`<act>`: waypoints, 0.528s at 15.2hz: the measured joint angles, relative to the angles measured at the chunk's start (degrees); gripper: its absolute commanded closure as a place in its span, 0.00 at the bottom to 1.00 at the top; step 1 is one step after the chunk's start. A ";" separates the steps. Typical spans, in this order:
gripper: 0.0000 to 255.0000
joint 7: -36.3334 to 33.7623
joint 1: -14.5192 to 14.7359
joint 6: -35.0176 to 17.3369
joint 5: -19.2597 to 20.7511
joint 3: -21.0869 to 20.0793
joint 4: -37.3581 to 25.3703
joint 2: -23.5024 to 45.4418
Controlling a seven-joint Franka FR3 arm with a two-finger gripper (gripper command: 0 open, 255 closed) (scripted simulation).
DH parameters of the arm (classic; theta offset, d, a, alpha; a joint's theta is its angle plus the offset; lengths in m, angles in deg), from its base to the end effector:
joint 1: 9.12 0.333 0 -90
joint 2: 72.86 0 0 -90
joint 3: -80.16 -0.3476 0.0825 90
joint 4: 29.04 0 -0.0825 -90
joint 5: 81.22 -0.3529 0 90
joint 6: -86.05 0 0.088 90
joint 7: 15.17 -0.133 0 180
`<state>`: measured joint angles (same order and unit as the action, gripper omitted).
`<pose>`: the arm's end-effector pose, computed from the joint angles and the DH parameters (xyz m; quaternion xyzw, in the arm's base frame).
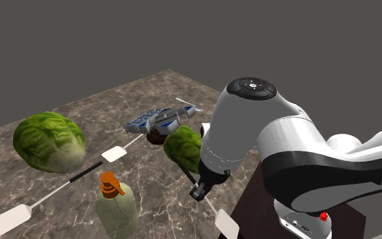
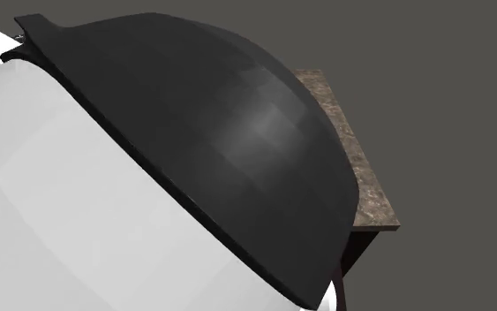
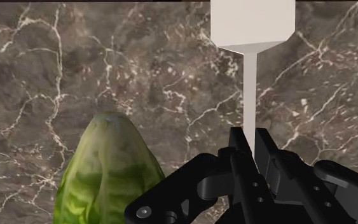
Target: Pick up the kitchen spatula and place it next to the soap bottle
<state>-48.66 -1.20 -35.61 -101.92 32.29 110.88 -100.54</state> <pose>0.1950 0.3562 0.4371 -0.9967 -0.0743 -0.0329 0.0024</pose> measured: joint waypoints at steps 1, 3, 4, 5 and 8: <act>1.00 0.00 0.03 -0.52 -0.10 -0.16 0.43 0.09; 1.00 -0.27 -0.34 -2.54 -0.02 -1.15 1.44 1.13; 1.00 -0.33 -0.59 -3.46 0.09 -1.54 1.84 1.68; 1.00 -0.47 -0.77 -4.28 0.15 -1.95 2.20 2.14; 1.00 -1.20 -1.54 -7.19 0.56 -3.63 3.30 3.98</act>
<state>-49.87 -2.74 -42.80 -101.36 28.67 114.18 -96.55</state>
